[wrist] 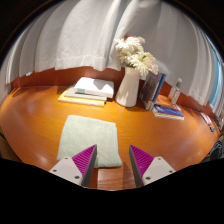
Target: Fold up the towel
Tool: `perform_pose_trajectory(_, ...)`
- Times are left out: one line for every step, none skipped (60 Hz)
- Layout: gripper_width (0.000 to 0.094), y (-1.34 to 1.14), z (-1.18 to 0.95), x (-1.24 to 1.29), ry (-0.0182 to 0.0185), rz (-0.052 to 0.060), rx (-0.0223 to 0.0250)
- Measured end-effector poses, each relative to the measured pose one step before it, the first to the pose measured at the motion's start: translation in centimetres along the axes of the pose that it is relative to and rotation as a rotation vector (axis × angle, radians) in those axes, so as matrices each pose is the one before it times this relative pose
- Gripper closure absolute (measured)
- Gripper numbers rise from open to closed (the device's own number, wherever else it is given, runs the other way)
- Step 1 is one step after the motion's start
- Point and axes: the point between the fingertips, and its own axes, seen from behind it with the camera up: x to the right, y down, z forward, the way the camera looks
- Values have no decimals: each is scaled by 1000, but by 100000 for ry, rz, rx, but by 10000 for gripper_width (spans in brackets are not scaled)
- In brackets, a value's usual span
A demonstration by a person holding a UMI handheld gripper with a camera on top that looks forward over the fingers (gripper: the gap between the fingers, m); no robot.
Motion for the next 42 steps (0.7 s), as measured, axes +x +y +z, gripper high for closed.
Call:
perform_pose_trajectory(309, -213, -536, 482, 123, 1042, 695)
perform_pose_trajectory(306, -310, -506, 451, 340, 927, 902)
perform_pose_trajectory(299, -281, -608, 512, 79, 881, 742)
perform_pose_trajectory(291, -444, -803, 521, -273, 757, 491)
perform_pose_trajectory(279, -432, -719, 495, -115, 650, 1054)
perform_pose_trajectory(270, -490, -758, 494, -156, 563, 1222)
perform_pose_trajectory(267, -558, -755, 528, -44, 543, 1447)
perform_pose_trajectory(267, -569, -790, 590, 44, 687, 1489)
perform_pose_trajectory(268, -535, -753, 560, 45, 813, 1301)
perform_pose_trajectory(268, -357, -657, 503, 72, 944, 1410)
perform_pose_trajectory(266, -464, -770, 461, -396, 807, 863)
perform_pose_trajectory(264, -592, -730, 383, -329, 533, 909)
perform_pose_trajectory(261, -623, -911, 545, -603, 188, 791)
perform_pose_trajectory(260, -565, -808, 478, -275, 127, 1174)
perform_pose_trajectory(260, -490, -822, 473, -209, 95, 1124)
perform_pose_trajectory(257, -465, -773, 469, -127, 3, 1067)
perform_pose_trajectory(257, -429, -722, 442, -113, -102, 1040)
perform_pose_trajectory(257, -413, -728, 456, -146, -226, 869)
perform_pose_trajectory(257, -307, -677, 431, -112, -251, 633)
perform_pose_trajectory(257, 27, -680, 176, 150, -19, 1239)
perform_pose_trajectory(256, -477, -628, 540, -418, -376, -202)
perform_pose_trajectory(256, -246, -626, 395, -146, -296, 436)
perform_pose_trajectory(257, -190, -603, 396, -137, -237, 507)
perform_pose_trajectory(257, -172, -586, 317, -148, -185, 410)
perform_pose_trajectory(256, -110, -549, 287, -289, -68, 332)
perform_pose_trajectory(256, -116, -526, 234, -402, 41, 284)
perform_pose_trajectory(255, -67, -520, 233, -397, 85, 287)
perform_pose_trajectory(255, 265, -576, 97, -2, 130, 1144)
perform_pose_trajectory(252, -295, -423, 359, -183, 35, -134)
perform_pose_trajectory(251, -77, -450, 324, 59, 87, 263)
perform_pose_trajectory(250, -79, -445, 331, 230, 150, 160)
perform_pose_trajectory(250, -61, -389, 362, 387, 241, 233)
perform_pose_trajectory(251, -27, -364, 355, 420, 279, 284)
perform_pose_trajectory(251, -21, -320, 324, 362, 233, 246)
perform_pose_trajectory(251, 31, -284, 253, 213, 243, 207)
perform_pose_trajectory(251, 236, -349, 227, 189, 324, 425)
perform_pose_trajectory(251, 91, -253, 250, 135, 385, 5)
perform_pose_trajectory(251, 57, -170, 203, 250, 413, -165)
perform_pose_trajectory(251, 80, -161, 194, 203, 290, -91)
perform_pose_trajectory(252, 91, -142, 161, 223, 96, -88)
perform_pose_trajectory(252, 149, -127, 136, 152, -19, -144)
perform_pose_trajectory(253, 128, -117, 120, 69, -110, -148)
